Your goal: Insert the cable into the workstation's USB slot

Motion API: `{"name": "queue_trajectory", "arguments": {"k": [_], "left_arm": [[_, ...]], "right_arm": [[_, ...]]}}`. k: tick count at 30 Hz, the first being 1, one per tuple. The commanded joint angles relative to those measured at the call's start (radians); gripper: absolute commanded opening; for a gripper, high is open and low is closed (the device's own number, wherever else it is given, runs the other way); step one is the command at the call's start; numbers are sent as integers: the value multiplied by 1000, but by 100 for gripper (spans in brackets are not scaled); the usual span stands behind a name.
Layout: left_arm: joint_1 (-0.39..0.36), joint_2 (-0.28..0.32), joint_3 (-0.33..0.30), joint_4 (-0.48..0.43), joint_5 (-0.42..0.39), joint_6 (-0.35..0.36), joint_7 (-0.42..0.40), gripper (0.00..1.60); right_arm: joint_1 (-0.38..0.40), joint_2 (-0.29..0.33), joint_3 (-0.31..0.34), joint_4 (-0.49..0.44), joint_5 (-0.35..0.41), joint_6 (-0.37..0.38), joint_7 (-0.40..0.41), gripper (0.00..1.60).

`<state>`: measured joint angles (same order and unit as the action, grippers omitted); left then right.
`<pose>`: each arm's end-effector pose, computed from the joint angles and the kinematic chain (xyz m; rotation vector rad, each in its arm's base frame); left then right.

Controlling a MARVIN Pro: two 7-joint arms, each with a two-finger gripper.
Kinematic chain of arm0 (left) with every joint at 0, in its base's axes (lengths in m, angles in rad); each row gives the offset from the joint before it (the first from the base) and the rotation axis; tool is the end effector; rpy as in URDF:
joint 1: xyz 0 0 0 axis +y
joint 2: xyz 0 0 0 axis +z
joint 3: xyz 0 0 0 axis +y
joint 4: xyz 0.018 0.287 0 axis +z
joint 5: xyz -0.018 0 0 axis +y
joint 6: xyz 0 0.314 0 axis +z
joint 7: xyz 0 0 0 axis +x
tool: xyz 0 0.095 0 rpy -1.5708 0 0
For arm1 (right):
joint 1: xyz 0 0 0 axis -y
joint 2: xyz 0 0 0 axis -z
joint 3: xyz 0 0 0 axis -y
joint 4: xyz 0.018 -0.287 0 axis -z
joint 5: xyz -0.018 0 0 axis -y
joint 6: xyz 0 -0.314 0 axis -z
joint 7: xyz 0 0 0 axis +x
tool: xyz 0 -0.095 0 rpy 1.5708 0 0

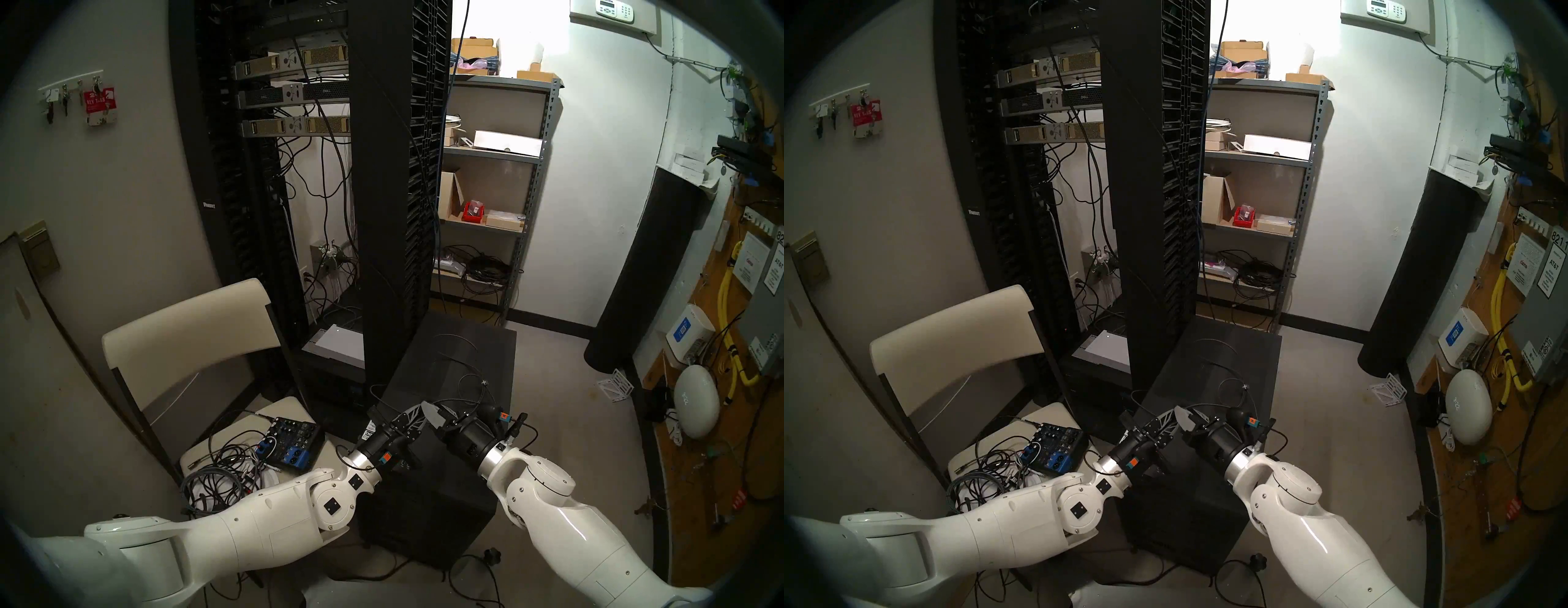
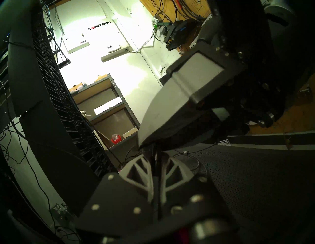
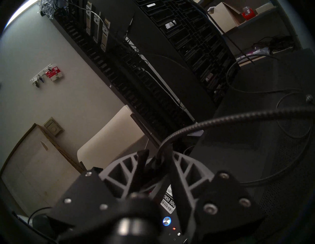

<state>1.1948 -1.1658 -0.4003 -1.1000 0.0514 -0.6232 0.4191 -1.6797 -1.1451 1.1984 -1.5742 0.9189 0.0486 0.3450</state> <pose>0.3607 -0.1360 -0.4240 1.5412 -1.1882 2.2206 0.3462 0.0431 -0.3676 -1.8696 -0.0443 -1.3559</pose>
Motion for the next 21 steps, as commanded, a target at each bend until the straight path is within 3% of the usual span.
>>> {"name": "queue_trajectory", "arguments": {"k": [1,3,6,8,10,13,18,21], "left_arm": [[-20,-9,-1,-3,-21,-70,-30,0],[-21,-8,-3,-1,-30,-78,-38,0],[-21,-7,-5,3,-35,-84,-44,0],[-23,-11,-10,18,-42,-112,-51,0],[-25,-12,-10,22,-39,-119,-52,0],[-25,-18,-15,30,-46,-128,-53,0],[-28,-27,-22,44,-78,-150,-72,0],[-29,-27,-24,45,-107,-155,-90,0]], "right_arm": [[-10,38,-17,-1,-64,-58,49,93],[-14,50,-22,6,-96,-78,50,107],[-20,61,-23,10,-113,-85,48,114],[-25,88,-40,18,-176,-101,47,127],[-34,81,-32,22,-165,-110,48,131],[-42,106,-42,23,-226,-138,45,130],[-64,108,-28,31,-236,-180,46,132],[-69,106,-28,48,-269,-243,55,130]]}}
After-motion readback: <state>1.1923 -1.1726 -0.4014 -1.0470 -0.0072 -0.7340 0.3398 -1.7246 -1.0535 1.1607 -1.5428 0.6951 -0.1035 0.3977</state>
